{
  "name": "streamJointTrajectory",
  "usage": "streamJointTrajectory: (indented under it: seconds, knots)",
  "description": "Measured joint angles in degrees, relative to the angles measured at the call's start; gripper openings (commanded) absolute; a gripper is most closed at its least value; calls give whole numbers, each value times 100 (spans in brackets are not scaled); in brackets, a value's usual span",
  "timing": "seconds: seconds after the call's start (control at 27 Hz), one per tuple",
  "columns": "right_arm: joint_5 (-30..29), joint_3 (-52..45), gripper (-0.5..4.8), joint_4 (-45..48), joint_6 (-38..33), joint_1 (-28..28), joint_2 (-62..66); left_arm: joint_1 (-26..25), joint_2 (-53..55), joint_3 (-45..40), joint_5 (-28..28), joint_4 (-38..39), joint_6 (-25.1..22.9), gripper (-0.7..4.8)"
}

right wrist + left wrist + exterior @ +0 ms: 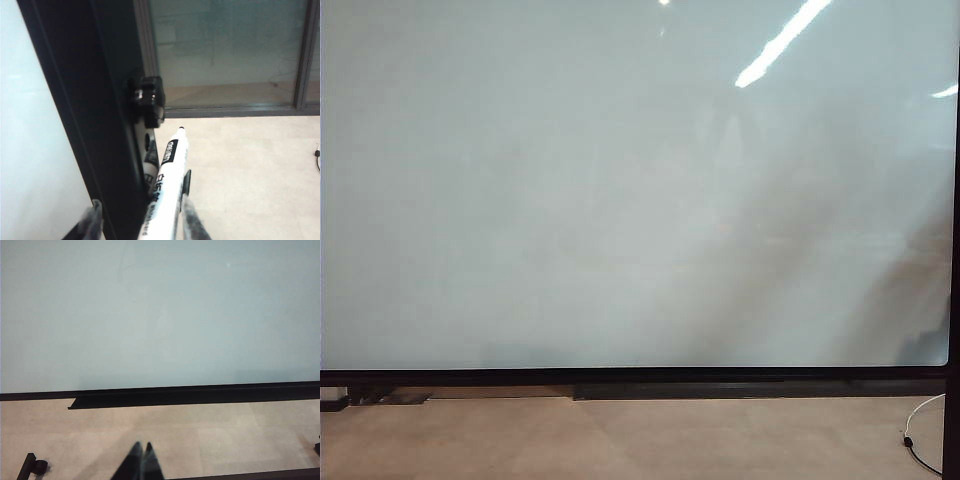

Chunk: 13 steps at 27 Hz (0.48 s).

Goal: Pick up the pen on the shelf to the right of the whiteboard and draw a rectangle.

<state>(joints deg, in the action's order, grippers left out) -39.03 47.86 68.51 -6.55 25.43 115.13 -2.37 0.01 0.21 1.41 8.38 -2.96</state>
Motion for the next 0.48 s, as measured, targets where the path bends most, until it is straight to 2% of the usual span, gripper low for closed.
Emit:
streamJointTrajectory:
  seconds: [0.48]
  knots:
    - [177,0,197,4,81,0,0,0,0,0,0,0,0,-5]
